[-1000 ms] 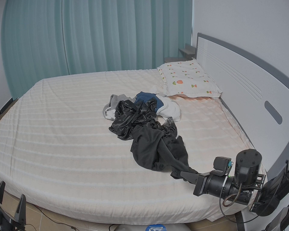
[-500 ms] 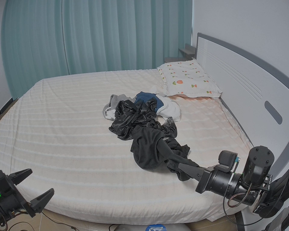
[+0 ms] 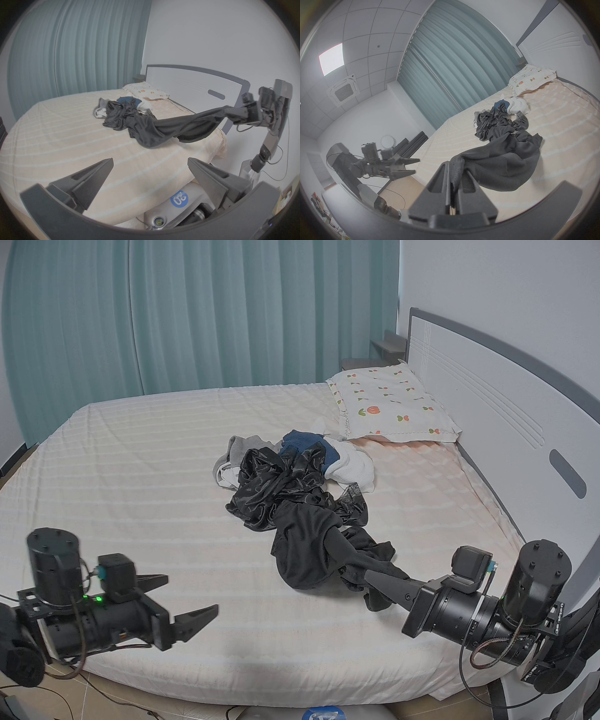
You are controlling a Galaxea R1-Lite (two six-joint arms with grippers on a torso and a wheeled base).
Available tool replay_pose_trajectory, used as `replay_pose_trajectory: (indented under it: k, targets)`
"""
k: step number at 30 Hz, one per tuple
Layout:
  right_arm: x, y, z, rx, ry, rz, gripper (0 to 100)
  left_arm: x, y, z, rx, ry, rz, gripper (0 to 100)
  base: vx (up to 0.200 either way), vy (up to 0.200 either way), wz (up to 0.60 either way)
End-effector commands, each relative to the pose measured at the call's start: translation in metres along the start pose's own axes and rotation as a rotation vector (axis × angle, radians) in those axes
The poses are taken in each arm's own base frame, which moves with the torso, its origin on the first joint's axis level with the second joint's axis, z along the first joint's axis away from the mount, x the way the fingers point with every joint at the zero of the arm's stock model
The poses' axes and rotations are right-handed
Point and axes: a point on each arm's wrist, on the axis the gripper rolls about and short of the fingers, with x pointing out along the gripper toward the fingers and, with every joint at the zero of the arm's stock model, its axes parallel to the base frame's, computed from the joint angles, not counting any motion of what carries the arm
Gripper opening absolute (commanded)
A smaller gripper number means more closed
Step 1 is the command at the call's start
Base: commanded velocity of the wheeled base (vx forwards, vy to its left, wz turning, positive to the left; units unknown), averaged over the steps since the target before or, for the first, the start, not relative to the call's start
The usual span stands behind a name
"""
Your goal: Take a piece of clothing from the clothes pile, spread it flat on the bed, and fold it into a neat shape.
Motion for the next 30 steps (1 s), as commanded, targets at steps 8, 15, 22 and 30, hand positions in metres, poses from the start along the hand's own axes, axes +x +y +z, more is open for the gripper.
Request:
replay_pose_trajectory:
  k: [8,15,22,30]
  targets:
    - [-0.015,0.013,0.010,-0.028,-0.045,0.064,0,0.141,-0.058,-0.021,-0.014,0.093,-0.020,100,0.000,0.000,0.00]
    - [-0.023,0.020,0.014,-0.029,-0.062,0.091,0,0.175,-0.050,-0.024,-0.027,0.001,0.067,100,0.000,0.000,0.00]
    - [-0.026,0.024,0.021,-0.034,-0.094,0.112,0,0.203,-0.031,-0.018,-0.050,-0.032,0.111,100,0.000,0.000,0.00]
    - [-0.031,0.029,0.028,-0.036,-0.132,0.135,0,0.242,-0.014,-0.020,-0.083,-0.070,0.154,100,0.000,0.000,0.00]
